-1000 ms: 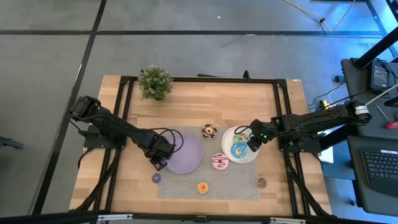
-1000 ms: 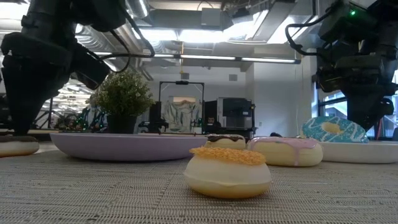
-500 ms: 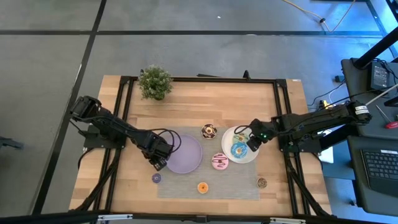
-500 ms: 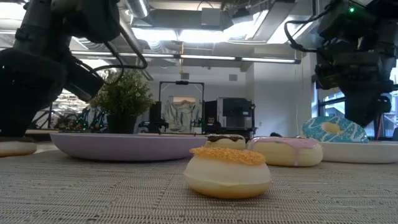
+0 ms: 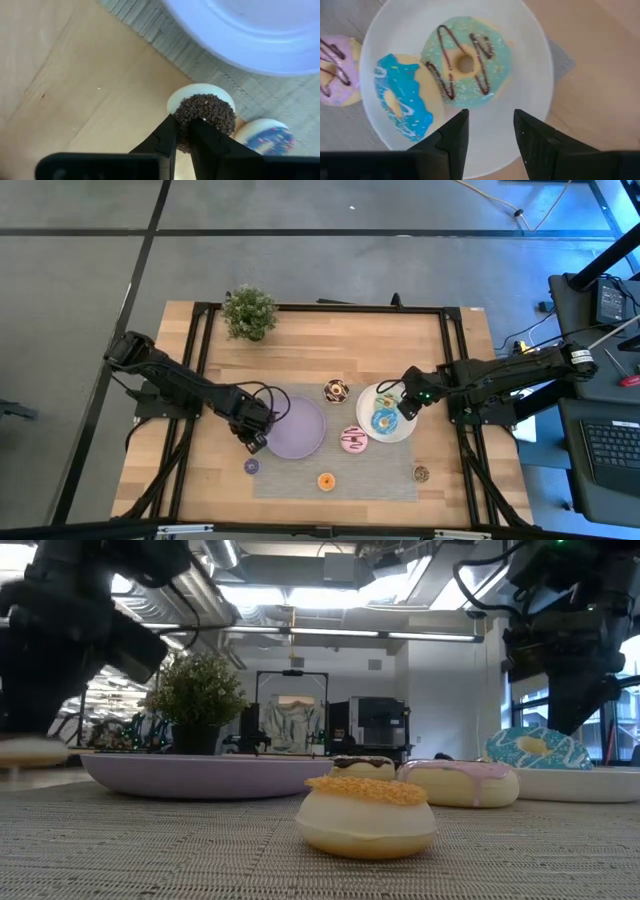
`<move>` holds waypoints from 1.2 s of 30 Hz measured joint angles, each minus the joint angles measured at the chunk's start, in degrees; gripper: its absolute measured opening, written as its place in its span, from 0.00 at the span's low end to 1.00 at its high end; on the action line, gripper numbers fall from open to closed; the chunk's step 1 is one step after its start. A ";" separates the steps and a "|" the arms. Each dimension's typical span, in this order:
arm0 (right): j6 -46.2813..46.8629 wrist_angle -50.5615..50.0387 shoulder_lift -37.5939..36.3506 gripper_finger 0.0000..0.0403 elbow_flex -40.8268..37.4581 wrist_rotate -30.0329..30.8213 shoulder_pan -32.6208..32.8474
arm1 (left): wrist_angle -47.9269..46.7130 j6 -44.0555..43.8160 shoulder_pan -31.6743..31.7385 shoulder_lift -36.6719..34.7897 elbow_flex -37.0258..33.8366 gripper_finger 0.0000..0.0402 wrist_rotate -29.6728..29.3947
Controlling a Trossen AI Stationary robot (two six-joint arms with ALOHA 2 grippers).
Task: Pick & Place donuts
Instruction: Put the small dark brown donut on the purple plate
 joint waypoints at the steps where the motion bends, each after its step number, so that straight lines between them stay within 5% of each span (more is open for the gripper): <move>1: 0.00 -0.40 0.00 0.39 0.20 0.12 -0.02 | -0.04 -0.26 0.10 -0.94 0.00 0.09 -0.37; 6: -2.13 1.67 -0.01 0.39 1.36 0.20 -0.02 | 0.81 -0.22 3.04 -5.99 1.15 0.09 -5.91; 11: -8.74 16.71 0.16 0.39 1.53 6.87 -0.09 | 7.51 5.85 8.82 -5.73 2.56 0.10 -12.34; 17: -17.90 33.68 2.09 0.39 1.55 10.24 -1.50 | 20.23 13.26 13.05 1.07 2.62 0.07 -11.19; 36: -23.69 57.66 20.81 0.39 1.55 4.08 -1.55 | 20.79 12.89 14.33 5.53 4.11 0.08 -9.92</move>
